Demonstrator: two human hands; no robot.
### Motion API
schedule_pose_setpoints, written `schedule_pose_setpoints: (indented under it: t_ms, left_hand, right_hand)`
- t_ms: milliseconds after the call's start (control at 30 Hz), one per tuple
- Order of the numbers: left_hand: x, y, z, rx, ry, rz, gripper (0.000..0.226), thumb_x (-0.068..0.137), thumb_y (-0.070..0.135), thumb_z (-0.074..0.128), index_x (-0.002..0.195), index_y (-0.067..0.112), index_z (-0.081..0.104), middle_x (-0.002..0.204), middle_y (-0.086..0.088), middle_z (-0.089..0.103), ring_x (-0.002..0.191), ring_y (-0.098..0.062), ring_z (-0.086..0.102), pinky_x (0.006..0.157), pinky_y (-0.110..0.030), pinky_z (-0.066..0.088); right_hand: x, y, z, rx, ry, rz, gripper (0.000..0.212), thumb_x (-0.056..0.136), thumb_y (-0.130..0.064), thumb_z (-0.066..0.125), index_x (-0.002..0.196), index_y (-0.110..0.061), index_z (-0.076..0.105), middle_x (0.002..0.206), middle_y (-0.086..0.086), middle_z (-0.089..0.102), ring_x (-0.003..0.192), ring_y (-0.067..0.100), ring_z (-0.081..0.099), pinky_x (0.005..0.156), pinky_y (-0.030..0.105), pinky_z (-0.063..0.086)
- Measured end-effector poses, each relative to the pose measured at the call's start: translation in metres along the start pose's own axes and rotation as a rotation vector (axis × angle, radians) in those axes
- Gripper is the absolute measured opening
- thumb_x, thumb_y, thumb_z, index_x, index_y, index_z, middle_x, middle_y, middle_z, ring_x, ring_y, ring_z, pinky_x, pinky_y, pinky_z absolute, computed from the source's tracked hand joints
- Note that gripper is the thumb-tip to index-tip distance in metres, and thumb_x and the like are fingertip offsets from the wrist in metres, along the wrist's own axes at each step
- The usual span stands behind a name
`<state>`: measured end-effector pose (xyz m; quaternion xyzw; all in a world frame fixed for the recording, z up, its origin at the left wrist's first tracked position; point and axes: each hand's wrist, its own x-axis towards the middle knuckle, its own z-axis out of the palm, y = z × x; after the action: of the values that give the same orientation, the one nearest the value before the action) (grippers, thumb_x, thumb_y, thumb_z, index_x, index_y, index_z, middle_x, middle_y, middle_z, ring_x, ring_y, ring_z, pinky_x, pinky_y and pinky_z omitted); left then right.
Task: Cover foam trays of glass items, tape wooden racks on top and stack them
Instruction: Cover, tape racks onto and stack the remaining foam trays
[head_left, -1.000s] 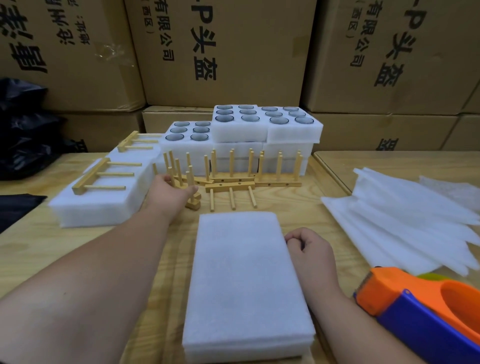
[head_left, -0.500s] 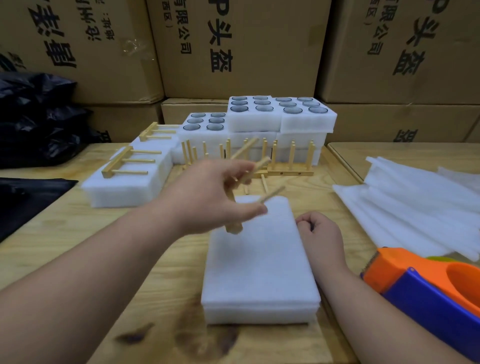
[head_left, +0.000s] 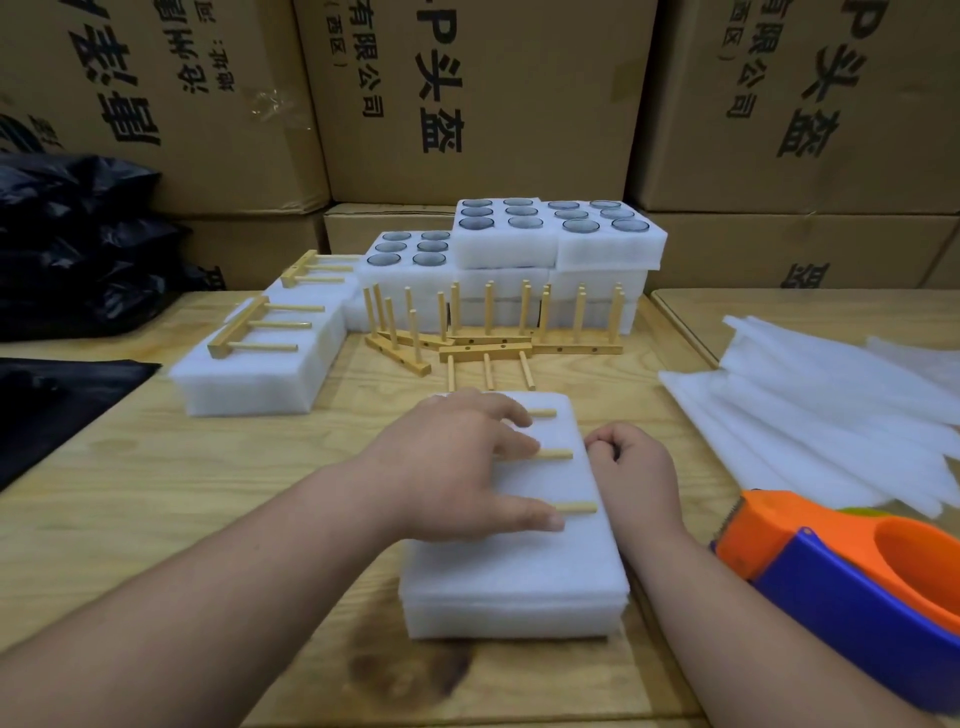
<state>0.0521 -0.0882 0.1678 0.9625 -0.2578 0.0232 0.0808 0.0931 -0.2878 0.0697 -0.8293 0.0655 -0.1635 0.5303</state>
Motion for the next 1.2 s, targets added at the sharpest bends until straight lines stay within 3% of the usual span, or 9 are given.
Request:
schedule_pose_setpoints:
  t_ms: [100,200,333,400,567,700,767,900,1200]
  left_hand:
    - [-0.008,-0.009,-0.002,-0.266,0.237,-0.017,0.073,0.075,0.081,0.05,0.134,0.039,0.062,0.143,0.025,0.047,0.135,0.0,0.038,0.114,-0.03,0.032]
    - [-0.022,-0.026,0.016,-0.73,0.529,-0.185,0.057,0.077,0.063,0.056,0.129,0.04,0.059,0.137,0.025,0.053,0.13,0.009,0.043,0.107,-0.02,0.034]
    - [-0.046,-0.029,0.069,-1.257,0.61,-0.302,0.041,0.091,0.021,0.062,0.13,0.032,0.056,0.143,0.013,0.054,0.119,0.019,0.05,0.088,-0.004,0.043]
    - [-0.05,-0.03,0.087,-1.376,0.601,-0.324,0.042,0.098,0.006,0.055,0.133,0.03,0.055,0.146,0.011,0.052,0.122,0.018,0.05,0.088,-0.006,0.044]
    - [-0.045,-0.03,0.093,-1.479,0.488,-0.327,0.055,0.09,0.016,0.063,0.139,0.037,0.048,0.139,0.023,0.058,0.123,0.007,0.057,0.09,-0.017,0.05]
    - [-0.043,-0.026,0.091,-1.463,0.408,-0.301,0.053,0.085,0.018,0.054,0.128,0.047,0.062,0.132,0.01,0.067,0.121,-0.014,0.065,0.093,-0.034,0.052]
    - [-0.043,-0.026,0.09,-1.481,0.419,-0.302,0.053,0.085,0.016,0.054,0.127,0.046,0.064,0.131,0.008,0.069,0.119,-0.015,0.066,0.088,-0.029,0.054]
    - [-0.044,-0.028,0.092,-1.464,0.408,-0.311,0.055,0.084,0.019,0.056,0.135,0.041,0.057,0.129,0.012,0.069,0.117,-0.011,0.066,0.083,-0.023,0.055]
    - [-0.044,-0.029,0.093,-1.471,0.403,-0.316,0.055,0.086,0.021,0.055,0.134,0.046,0.056,0.131,0.009,0.069,0.12,-0.017,0.065,0.092,-0.035,0.053]
  right_hand:
    - [0.001,0.0,0.0,0.011,-0.008,0.008,0.029,0.088,-0.009,0.05,0.068,-0.023,0.065,0.067,-0.015,0.067,0.053,0.003,0.055,0.05,0.024,0.038]
    - [0.001,0.001,0.001,0.017,-0.011,0.012,0.029,0.088,-0.009,0.049,0.068,-0.023,0.065,0.065,-0.014,0.066,0.049,0.003,0.052,0.048,0.023,0.037]
    - [0.0,0.001,-0.001,0.077,-0.007,0.019,0.029,0.086,-0.007,0.051,0.066,-0.023,0.065,0.065,-0.012,0.067,0.049,0.002,0.053,0.052,0.026,0.039]
    - [-0.001,-0.001,-0.002,0.19,-0.01,0.042,0.026,0.085,-0.009,0.052,0.067,-0.022,0.066,0.061,-0.008,0.066,0.05,0.003,0.053,0.056,0.028,0.042]
    - [-0.012,-0.001,-0.013,0.422,-0.111,-0.007,0.017,0.077,-0.026,0.062,0.086,-0.024,0.076,0.082,-0.002,0.073,0.075,0.015,0.063,0.071,0.032,0.048]
    - [-0.015,0.003,-0.021,0.524,-0.252,-0.085,0.018,0.085,-0.031,0.077,0.102,-0.028,0.08,0.1,-0.006,0.076,0.098,0.012,0.069,0.084,0.027,0.053]
    - [-0.018,0.0,-0.019,0.494,-0.314,-0.137,0.018,0.08,-0.03,0.076,0.097,-0.028,0.081,0.099,-0.005,0.071,0.095,0.013,0.065,0.083,0.021,0.051]
    - [-0.023,-0.005,-0.015,0.526,-0.357,-0.051,0.019,0.074,-0.027,0.074,0.091,-0.023,0.081,0.099,0.016,0.063,0.088,0.022,0.061,0.082,0.036,0.049]
    - [-0.022,-0.006,-0.018,0.575,-0.382,0.056,0.024,0.068,-0.029,0.079,0.088,-0.017,0.081,0.093,-0.002,0.072,0.086,0.011,0.07,0.071,0.022,0.055]
